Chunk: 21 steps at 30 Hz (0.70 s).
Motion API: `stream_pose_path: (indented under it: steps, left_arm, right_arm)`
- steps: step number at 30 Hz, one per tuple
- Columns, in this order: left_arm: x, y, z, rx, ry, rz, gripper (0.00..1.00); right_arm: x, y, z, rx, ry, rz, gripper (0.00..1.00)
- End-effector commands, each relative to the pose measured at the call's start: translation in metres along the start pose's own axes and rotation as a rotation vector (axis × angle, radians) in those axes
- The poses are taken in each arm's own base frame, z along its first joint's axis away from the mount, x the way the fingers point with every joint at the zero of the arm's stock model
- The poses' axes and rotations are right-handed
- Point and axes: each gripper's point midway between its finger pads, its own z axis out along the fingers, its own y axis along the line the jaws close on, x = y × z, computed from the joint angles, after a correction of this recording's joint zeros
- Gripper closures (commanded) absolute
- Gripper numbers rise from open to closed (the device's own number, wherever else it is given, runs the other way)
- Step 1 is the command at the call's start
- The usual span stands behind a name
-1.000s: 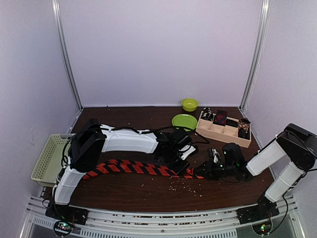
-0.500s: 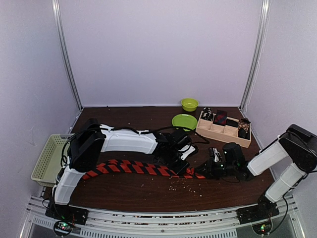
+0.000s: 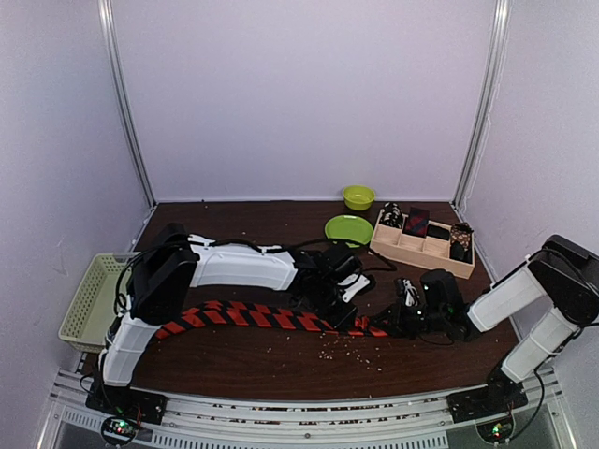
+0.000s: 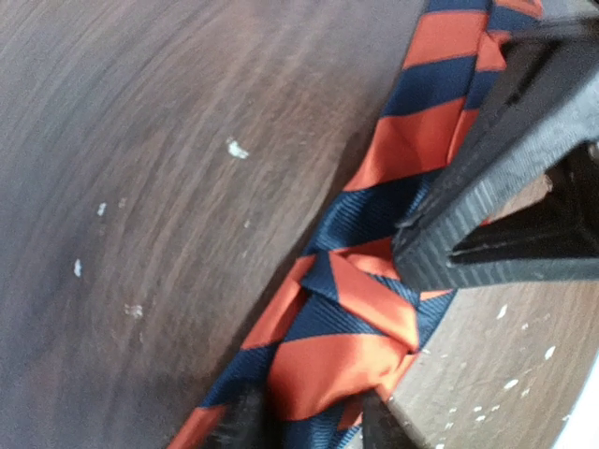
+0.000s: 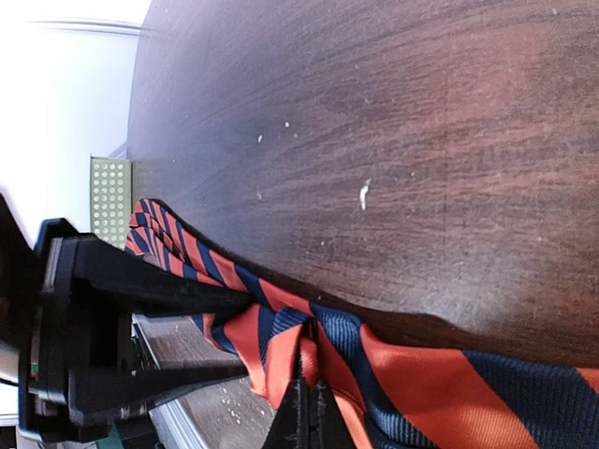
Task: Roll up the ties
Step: Tie the tie at the center of the board.
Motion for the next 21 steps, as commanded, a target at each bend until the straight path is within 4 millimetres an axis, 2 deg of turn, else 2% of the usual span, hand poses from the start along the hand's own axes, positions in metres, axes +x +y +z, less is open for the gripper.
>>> stream_pose_path:
  steps: [1, 3, 6, 9, 12, 15, 18, 21]
  left_arm:
    - [-0.004, -0.002, -0.023, -0.028, -0.054, 0.04, 0.5]
    - [-0.013, -0.007, -0.043, -0.023, -0.117, 0.087, 0.4]
    - [-0.019, -0.012, -0.067, -0.018, -0.168, 0.185, 0.33]
    - [-0.012, -0.024, -0.082, 0.028, -0.188, 0.323, 0.31]
    - [0.006, -0.029, -0.088, 0.075, -0.182, 0.451, 0.3]
    - [0.023, -0.013, -0.09, 0.112, -0.147, 0.496, 0.3]
    - [0.029, 0.008, -0.092, 0.102, -0.124, 0.498, 0.3]
    - [0.035, 0.021, -0.091, 0.107, -0.1, 0.51, 0.3]
  right_arm:
    - [-0.004, 0.002, -0.001, 0.006, -0.025, -0.021, 1.0]
    - [-0.004, 0.002, -0.001, 0.008, -0.025, -0.023, 1.0]
    - [-0.004, 0.002, -0.001, 0.007, -0.022, -0.024, 1.0]
    - [-0.004, 0.002, -0.002, 0.011, -0.021, -0.028, 1.0]
    - [-0.004, 0.003, -0.004, 0.012, -0.022, -0.034, 1.0]
    - [-0.005, 0.002, -0.008, 0.032, -0.032, -0.05, 1.0]
    - [-0.006, 0.003, -0.012, 0.048, -0.04, -0.072, 1.0]
    - [-0.008, 0.002, -0.016, 0.076, -0.047, -0.094, 1.0]
